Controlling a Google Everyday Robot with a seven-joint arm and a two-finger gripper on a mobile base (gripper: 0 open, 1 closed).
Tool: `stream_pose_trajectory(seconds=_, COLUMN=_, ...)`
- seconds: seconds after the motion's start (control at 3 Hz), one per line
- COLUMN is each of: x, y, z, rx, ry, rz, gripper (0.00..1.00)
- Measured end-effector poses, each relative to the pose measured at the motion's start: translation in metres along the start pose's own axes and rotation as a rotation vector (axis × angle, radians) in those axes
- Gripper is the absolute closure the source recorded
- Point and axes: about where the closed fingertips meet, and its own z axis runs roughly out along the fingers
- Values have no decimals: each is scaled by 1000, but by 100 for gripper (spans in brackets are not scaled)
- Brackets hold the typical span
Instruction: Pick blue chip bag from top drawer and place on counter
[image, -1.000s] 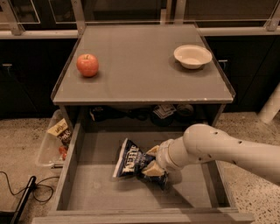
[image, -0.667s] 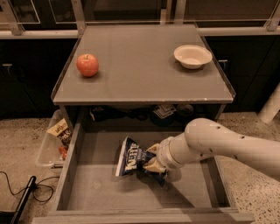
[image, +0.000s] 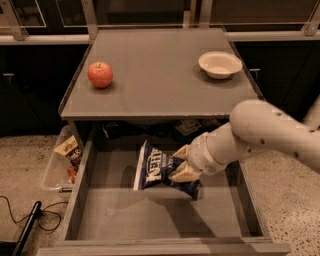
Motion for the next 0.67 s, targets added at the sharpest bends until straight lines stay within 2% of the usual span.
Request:
stream_pose_trajectory(seconds=0.33, x=-29, y=-11, z=-67, rx=21, ry=-4, rz=-37, gripper=100)
stream_pose_trajectory(seconds=0.67, x=-57, y=-36, z=-142, rx=122, ry=11, rz=-76, gripper=100)
